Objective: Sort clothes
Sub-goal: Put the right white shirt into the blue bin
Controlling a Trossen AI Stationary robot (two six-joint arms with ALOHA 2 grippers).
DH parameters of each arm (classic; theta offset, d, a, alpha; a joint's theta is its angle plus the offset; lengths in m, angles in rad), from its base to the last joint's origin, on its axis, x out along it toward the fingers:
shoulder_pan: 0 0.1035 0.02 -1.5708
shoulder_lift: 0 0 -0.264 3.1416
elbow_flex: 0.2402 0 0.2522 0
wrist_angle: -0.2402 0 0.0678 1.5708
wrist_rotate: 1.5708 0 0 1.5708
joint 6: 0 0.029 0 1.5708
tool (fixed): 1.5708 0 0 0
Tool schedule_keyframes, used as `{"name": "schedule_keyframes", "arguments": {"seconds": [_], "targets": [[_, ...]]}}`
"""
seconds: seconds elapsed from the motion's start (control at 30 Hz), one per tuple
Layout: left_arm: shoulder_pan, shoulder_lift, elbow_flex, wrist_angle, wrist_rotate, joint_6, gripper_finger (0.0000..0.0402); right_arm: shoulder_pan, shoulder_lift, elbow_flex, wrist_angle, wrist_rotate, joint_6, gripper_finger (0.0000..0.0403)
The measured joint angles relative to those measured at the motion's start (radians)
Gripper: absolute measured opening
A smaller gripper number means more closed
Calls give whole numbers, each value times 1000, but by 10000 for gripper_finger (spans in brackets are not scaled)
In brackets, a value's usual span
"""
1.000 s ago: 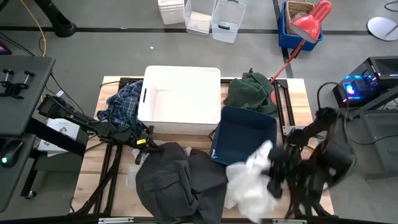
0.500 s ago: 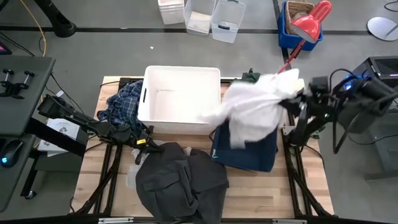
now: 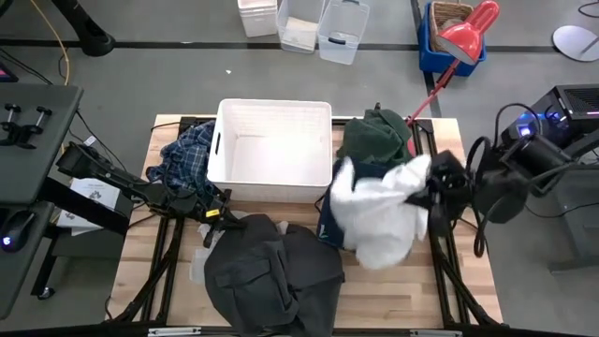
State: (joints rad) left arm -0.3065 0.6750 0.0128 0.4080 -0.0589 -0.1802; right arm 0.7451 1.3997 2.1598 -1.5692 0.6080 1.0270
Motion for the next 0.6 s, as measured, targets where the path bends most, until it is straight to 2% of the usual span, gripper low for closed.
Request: {"name": "schedule_keyframes", "arguments": {"seconds": [0.13, 0.4, 0.47, 0.6], "targets": [[0, 0, 0, 0, 0, 0, 0, 4, -5, -41, 0, -33, 93, 23], [0, 0, 0, 0, 0, 0, 0, -78, -50, -188, 0, 84, 202, 23], [0, 0, 0, 0, 0, 0, 0, -118, -70, -245, -1, 65, 218, 23], [0, 0, 0, 0, 0, 0, 0, -177, -105, -387, -2, -54, 236, 23]]}}
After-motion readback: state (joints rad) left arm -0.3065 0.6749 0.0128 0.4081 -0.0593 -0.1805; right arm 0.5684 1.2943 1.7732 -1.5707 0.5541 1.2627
